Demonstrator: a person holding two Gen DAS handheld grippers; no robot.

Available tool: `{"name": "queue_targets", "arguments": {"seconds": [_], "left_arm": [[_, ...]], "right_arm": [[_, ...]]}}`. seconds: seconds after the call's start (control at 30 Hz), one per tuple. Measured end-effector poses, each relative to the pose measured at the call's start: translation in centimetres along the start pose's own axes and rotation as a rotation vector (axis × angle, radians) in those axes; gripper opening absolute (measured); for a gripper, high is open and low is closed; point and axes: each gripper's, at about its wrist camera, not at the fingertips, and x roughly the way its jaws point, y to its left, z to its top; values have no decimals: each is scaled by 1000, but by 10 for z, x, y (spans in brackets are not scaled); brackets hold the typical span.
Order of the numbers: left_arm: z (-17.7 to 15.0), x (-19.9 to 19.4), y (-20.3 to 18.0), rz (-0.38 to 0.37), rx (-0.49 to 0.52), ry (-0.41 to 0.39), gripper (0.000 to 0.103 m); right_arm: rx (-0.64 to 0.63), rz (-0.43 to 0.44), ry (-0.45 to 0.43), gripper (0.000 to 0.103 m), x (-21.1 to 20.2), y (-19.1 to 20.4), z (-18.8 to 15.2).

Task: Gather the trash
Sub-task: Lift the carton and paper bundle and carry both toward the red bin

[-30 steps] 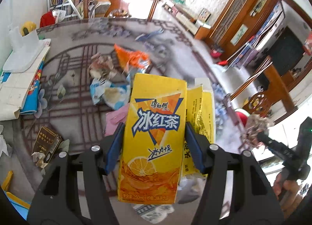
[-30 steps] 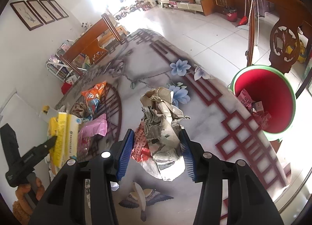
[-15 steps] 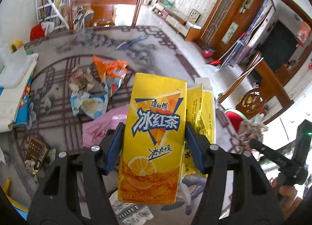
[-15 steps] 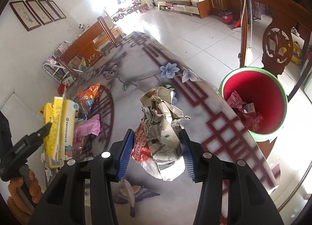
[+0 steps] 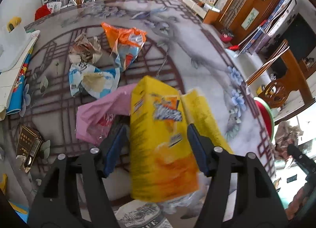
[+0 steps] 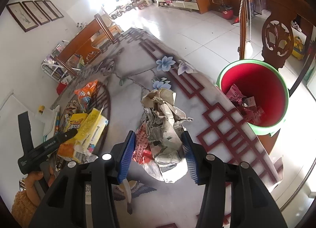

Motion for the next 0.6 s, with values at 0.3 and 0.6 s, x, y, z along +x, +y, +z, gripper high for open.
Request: {"name": "queue_targets", "arguments": {"seconds": [0.3,0.6], "left_arm": [[0,13,-4,-12,19,53,61],[4,0,-16,-29,30,15,34]], "right_arm": [[22,2,5,49,1,-4,0],[36,-13,-24,47,-5,-10,7]]}}
